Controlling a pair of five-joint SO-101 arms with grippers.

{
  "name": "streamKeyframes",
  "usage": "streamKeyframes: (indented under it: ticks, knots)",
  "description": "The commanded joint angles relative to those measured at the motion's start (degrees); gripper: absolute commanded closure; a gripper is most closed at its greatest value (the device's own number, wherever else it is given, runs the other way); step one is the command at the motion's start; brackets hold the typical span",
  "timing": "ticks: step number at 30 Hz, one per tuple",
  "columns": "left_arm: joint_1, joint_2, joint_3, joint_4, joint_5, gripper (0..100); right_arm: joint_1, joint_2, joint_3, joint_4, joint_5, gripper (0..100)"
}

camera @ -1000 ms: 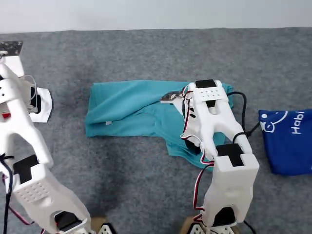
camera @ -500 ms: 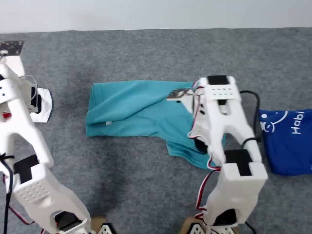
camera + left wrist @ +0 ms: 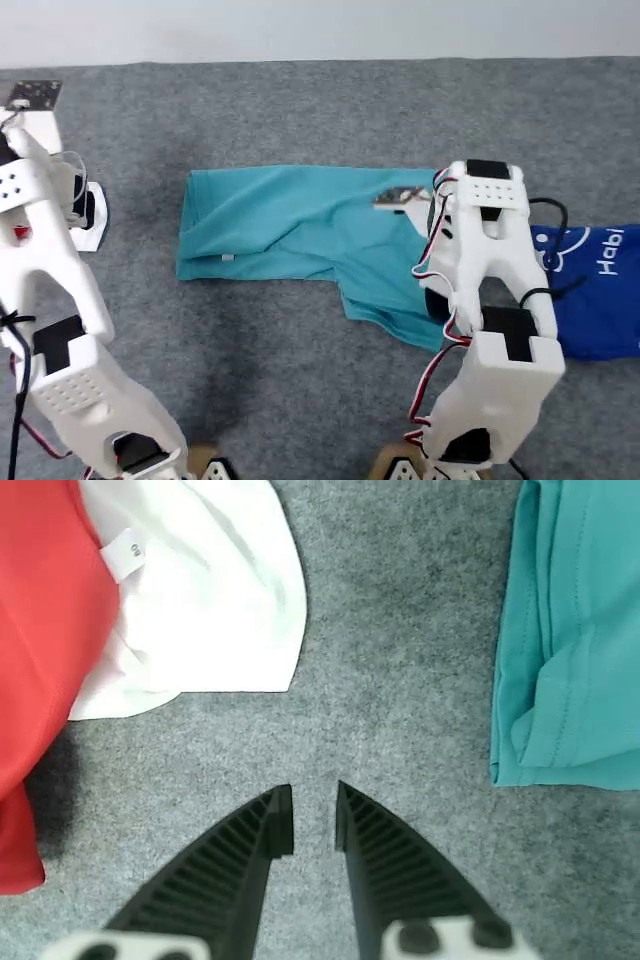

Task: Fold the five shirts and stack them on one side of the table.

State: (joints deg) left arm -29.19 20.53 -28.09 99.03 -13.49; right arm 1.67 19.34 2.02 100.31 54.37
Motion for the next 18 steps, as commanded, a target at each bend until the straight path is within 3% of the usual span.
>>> streamKeyframes:
  ticks: [1,14,18]
  knots:
    - [0.62,-3.25,-0.31,1.32,-0.35,92,0.66,-3.47,2.9,2.33,1.05,98.8]
    - [0.7,-3.25,-0.31,1.32,-0.35,92,1.63,-1.45,3.69,1.8,2.2,98.6]
    - [0.7,-3.25,-0.31,1.32,-0.35,92,2.24,-0.66,3.6,2.15,2.2,89.5]
